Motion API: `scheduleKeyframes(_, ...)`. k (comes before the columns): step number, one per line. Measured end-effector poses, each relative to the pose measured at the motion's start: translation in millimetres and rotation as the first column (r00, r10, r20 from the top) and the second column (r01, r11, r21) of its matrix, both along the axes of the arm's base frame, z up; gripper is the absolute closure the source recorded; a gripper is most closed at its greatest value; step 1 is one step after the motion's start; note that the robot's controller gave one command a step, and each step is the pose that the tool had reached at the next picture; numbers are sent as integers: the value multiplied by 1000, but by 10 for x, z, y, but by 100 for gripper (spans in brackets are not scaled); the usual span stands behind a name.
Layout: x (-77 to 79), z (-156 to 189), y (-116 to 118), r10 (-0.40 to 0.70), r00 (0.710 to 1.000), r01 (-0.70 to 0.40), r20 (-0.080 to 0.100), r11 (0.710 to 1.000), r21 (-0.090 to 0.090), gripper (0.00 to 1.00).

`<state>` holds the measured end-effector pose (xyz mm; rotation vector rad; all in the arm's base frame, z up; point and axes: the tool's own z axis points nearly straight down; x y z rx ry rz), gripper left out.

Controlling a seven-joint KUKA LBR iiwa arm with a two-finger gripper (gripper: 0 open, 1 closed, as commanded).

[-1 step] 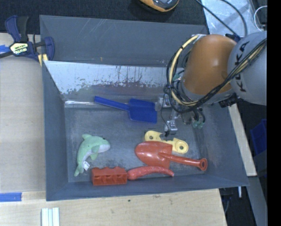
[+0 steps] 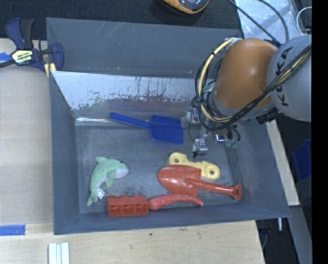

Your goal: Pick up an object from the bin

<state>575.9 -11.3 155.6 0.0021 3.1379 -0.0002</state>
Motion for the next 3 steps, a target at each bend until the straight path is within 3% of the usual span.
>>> scheduleKeyframes(1,-11,-824,-317,-154,988,154,-5,988,0,0)
scheduleKeyframes(2,-95,-107,-262,-181,983,181,8,983,2,0)
scheduleKeyframes(3,-226,-571,-197,-349,937,349,-8,937,-1,0)
